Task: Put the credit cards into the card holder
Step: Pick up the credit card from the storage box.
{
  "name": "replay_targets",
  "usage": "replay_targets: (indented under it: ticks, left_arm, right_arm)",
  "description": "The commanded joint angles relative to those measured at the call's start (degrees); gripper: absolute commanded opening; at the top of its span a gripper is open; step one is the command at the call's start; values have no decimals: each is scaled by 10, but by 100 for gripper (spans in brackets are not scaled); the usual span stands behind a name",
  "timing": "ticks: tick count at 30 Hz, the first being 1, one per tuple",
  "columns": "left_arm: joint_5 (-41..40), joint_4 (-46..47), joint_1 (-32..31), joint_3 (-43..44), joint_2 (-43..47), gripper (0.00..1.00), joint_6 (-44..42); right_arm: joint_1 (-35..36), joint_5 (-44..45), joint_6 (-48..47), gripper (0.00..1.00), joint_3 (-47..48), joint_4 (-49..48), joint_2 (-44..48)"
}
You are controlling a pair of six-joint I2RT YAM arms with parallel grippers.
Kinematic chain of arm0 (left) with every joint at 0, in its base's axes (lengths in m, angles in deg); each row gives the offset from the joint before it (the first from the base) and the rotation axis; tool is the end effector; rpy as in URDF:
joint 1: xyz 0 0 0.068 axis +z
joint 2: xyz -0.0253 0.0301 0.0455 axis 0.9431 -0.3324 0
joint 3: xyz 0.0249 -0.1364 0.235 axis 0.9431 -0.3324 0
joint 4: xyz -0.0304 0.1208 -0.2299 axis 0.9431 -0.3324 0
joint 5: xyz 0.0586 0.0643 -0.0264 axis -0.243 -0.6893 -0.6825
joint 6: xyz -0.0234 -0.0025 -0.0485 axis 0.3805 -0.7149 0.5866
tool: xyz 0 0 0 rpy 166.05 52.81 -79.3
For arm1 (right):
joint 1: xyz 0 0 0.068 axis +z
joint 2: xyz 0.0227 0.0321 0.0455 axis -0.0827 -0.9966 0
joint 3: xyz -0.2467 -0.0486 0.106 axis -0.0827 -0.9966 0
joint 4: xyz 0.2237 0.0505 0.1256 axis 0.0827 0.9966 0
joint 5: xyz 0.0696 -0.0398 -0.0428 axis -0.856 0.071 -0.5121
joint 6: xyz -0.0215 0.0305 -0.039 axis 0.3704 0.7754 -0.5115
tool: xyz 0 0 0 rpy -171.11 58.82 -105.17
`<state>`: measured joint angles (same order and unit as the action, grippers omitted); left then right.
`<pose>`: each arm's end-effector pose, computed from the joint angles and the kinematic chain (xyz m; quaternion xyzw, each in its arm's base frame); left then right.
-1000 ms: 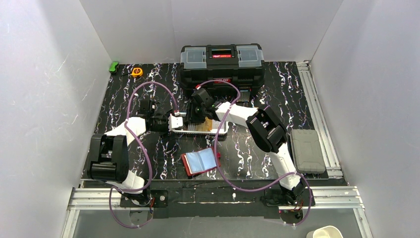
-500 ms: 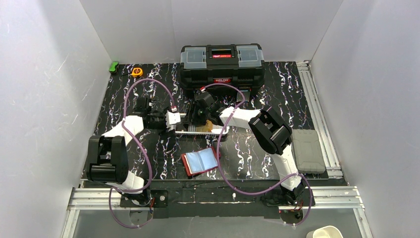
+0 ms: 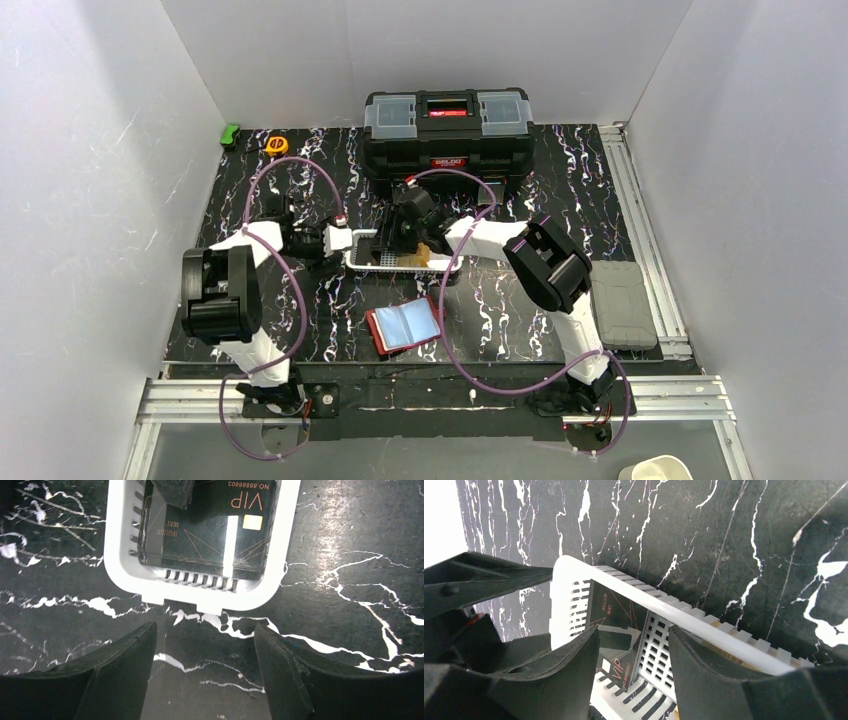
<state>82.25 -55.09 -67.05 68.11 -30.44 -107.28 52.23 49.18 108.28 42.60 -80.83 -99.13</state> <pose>0.3017 -0.0068 0.1694 0.6521 0.6245 -0.1279 0.4103 0.3212 0.3542 0.1595 -0.0015 0.8861 0.3681 0.2815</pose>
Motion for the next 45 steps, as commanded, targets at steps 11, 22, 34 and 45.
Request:
replay_targets:
  ticks: [11,22,34,45]
  left_arm:
    - [42,-65,-26,39,-22,60,-62]
    - [46,-82,-61,38,-25,53,-86]
    - [44,-90,-61,36,-13,50,-77]
    - [45,-98,-61,40,-3,49,-68]
  right_arm:
    - [-8,-38,-2,61,-29,-20,29]
    - [-9,-57,1,61,-31,-39,26]
    - [-11,-31,-7,57,-27,7,19]
    - [-15,-28,10,34,-35,15,6]
